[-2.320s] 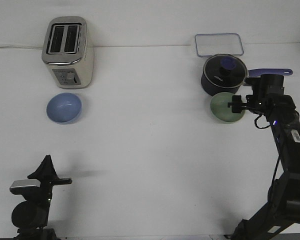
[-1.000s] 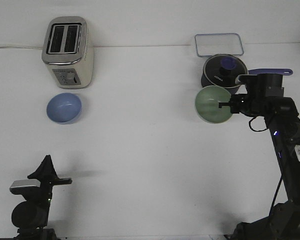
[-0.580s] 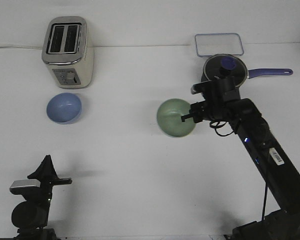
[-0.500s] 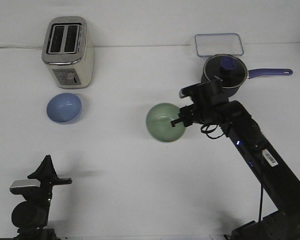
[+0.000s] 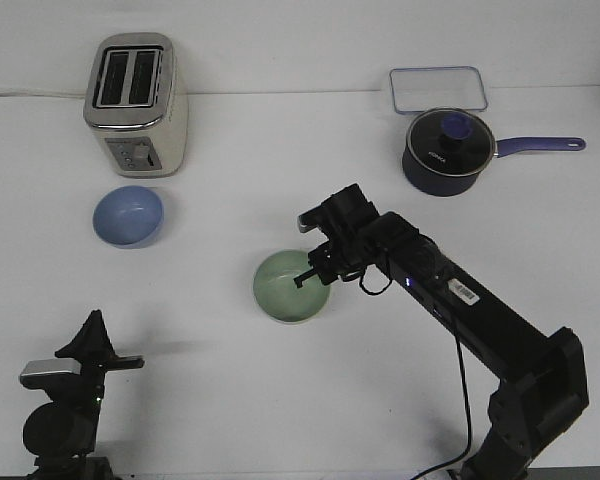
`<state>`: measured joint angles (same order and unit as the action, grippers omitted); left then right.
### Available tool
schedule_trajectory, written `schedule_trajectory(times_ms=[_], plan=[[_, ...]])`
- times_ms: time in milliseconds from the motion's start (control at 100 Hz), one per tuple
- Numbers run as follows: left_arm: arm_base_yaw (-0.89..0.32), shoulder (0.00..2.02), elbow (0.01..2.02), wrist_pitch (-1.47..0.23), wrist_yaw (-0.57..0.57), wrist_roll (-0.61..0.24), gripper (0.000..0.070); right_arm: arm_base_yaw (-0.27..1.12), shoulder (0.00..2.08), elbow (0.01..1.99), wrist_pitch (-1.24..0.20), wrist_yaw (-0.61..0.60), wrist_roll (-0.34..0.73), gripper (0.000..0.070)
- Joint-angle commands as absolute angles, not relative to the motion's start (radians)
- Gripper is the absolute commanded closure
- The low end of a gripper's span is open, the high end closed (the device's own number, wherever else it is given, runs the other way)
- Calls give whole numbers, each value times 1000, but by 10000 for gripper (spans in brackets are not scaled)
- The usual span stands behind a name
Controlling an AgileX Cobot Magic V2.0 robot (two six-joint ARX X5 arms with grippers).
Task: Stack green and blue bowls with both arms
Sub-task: 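Carry the green bowl toward the table center and lower it down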
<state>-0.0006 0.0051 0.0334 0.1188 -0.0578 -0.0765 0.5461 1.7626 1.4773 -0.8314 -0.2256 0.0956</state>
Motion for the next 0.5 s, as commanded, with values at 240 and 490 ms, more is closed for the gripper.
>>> schedule_trajectory(times_ms=[240,490], plan=[[0,3,14,129,-64,-68,684,596,1804,1427,-755,-183,135,700],[0,3,14,129,-64,-68,684,597,1804,1351,-725,-180,152,700]])
